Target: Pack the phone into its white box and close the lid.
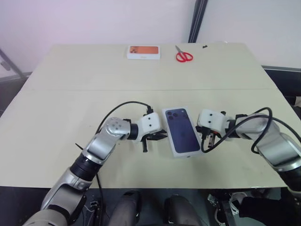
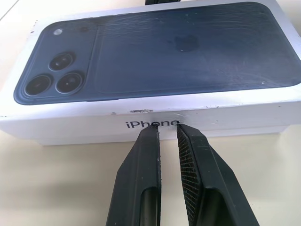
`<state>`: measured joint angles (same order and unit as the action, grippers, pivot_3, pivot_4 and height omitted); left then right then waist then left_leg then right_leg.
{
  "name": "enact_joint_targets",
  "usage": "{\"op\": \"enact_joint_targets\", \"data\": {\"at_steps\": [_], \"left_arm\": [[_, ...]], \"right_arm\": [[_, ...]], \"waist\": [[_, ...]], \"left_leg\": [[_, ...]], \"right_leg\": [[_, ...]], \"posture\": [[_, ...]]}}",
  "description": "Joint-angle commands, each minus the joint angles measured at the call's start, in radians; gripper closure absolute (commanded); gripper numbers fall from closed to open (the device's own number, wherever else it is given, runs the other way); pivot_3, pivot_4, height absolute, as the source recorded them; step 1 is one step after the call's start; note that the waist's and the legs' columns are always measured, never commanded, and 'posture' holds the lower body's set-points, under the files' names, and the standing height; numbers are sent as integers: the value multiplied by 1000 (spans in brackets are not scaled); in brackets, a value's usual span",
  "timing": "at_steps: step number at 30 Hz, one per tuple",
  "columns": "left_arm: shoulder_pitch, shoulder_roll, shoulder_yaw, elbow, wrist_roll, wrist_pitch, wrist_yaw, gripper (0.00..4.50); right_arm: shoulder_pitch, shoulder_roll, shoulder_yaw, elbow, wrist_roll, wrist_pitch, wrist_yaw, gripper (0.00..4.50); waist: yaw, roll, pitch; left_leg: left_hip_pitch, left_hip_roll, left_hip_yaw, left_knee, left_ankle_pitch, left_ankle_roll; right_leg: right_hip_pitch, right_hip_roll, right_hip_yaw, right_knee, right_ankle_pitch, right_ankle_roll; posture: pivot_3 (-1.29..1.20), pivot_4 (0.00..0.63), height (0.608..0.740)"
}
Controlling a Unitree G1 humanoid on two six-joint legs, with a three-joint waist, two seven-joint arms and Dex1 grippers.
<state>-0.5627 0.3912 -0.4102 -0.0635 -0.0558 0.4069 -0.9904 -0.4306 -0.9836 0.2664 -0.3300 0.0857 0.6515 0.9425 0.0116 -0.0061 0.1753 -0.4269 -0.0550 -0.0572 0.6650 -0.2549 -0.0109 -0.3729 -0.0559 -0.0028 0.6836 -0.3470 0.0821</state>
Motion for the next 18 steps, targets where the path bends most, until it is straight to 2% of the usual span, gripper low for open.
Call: {"op": "enact_joint_targets", "data": {"at_steps": [1,18], "left_arm": [[-6,-8,-5,-41,-11,-8,-4,3838],[-8,-32,-14,-44,-8,-7,13,3838]], "right_arm": [[6,9,-24,-40,1,-7,5,4397],[7,10,-37,-11,-21,-5,1,4397]], "waist": [[0,0,0],[1,0,0]], "left_leg": [[0,0,0,0,0,0],[0,0,0,0,0,0]], "right_leg": [[0,0,0,0,0,0],[0,0,0,0,0,0]], "posture": [[0,150,740],[0,150,740]]}}
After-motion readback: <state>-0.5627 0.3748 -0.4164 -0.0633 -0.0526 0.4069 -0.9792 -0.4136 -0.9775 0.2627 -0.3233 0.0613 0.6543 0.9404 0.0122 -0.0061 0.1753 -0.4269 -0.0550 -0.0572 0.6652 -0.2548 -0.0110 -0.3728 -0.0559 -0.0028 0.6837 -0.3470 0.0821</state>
